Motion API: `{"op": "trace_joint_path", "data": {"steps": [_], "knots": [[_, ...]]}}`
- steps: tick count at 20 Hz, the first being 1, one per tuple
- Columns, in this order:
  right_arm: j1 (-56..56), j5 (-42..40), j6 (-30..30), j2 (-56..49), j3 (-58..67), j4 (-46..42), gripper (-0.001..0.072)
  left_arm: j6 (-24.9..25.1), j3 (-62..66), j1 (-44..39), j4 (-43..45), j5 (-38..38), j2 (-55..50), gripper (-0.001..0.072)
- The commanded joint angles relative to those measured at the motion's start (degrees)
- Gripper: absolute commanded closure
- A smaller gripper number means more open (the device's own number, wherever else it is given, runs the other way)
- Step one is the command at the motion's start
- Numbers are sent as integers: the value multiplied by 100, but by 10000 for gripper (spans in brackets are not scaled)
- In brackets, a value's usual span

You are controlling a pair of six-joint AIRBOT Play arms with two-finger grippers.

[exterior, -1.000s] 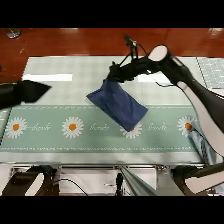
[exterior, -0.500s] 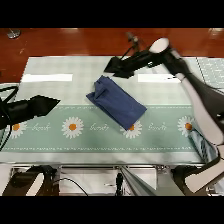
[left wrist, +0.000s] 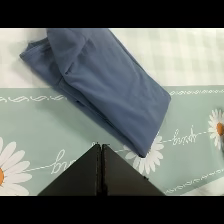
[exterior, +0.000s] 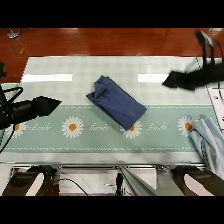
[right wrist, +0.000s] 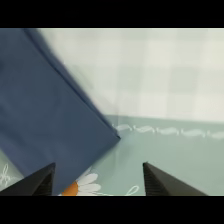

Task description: Fold the shirts.

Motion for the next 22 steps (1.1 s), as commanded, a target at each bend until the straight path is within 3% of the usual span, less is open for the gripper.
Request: {"op": "trace_joint_path", "data": {"steps": [1,3,4,16,17,19,20,22], "knots": [[-149,-2232,1051,1399,-3032,1270,94,15,-39,4,0,33,-50,686],[111,-2800,-15,1250,-3836,3126,96,15,-68,4,0,31,-59,686],[302,-2935,-262,1043,-3923,3462,96,15,-74,4,0,33,-70,686],[1434,-2538,-1106,-2155,-2297,4188,106,15,-76,2,0,28,-83,686],[1478,-2516,-1202,-2352,-2092,4321,207,15,-76,4,0,26,-83,686],[1506,-2476,-1528,-2632,-1672,4494,500,13,-76,4,0,26,-83,686],[1504,-2420,-1788,-2688,-1436,4481,682,13,-76,4,0,24,-81,686],[1460,-2251,-2142,-2697,-774,4411,687,11,-76,4,0,13,-81,686]]}}
